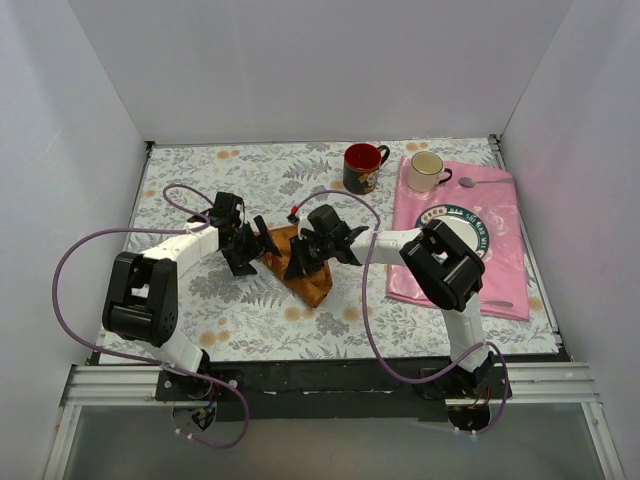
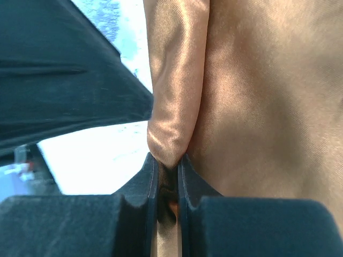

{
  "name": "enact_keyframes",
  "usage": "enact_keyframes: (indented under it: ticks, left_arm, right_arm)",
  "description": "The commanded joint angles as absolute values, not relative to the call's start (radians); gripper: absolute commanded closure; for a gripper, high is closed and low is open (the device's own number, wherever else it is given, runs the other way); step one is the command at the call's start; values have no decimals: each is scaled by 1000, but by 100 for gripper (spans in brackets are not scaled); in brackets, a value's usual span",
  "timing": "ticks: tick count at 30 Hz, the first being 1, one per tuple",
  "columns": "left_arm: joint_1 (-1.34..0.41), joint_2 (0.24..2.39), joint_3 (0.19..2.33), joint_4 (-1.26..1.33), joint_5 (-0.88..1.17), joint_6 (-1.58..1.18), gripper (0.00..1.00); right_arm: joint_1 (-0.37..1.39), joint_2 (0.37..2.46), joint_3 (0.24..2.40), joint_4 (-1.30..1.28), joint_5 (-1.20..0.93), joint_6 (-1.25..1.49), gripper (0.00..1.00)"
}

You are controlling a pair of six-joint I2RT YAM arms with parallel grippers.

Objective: Fold the napkin, place the utensils inside, and roll it up
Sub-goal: Roll the napkin with the utensil

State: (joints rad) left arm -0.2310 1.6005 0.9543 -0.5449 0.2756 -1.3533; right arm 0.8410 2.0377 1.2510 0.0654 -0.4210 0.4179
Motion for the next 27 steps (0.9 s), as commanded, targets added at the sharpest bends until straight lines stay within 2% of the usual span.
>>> enact_keyframes:
  ticks: [1, 8, 14, 21, 23, 27]
  left_arm:
    - [-232, 1535, 922, -508, 293, -1365, 16]
    - [-245, 1617, 905, -459, 339, -1440, 21]
    - [-256, 1669, 900, -456, 292, -1477, 29]
    - [-261, 1712, 919, -459, 209, -1460, 50]
    - [-261, 1709, 931, -471, 187, -1442, 63]
    - [-259, 1709, 942, -480, 186, -1428, 80]
  right_arm:
    - [808, 2075, 1180, 366, -684, 664, 99]
    - [762, 2111, 1071, 717, -819, 920, 99]
    - [756, 2138, 1062, 799, -847, 966, 99]
    - [753, 2125, 1072, 756, -853, 899, 99]
    - [753, 2122, 1087, 692, -856, 862, 99]
    - [755, 2111, 1110, 582, -835, 779, 99]
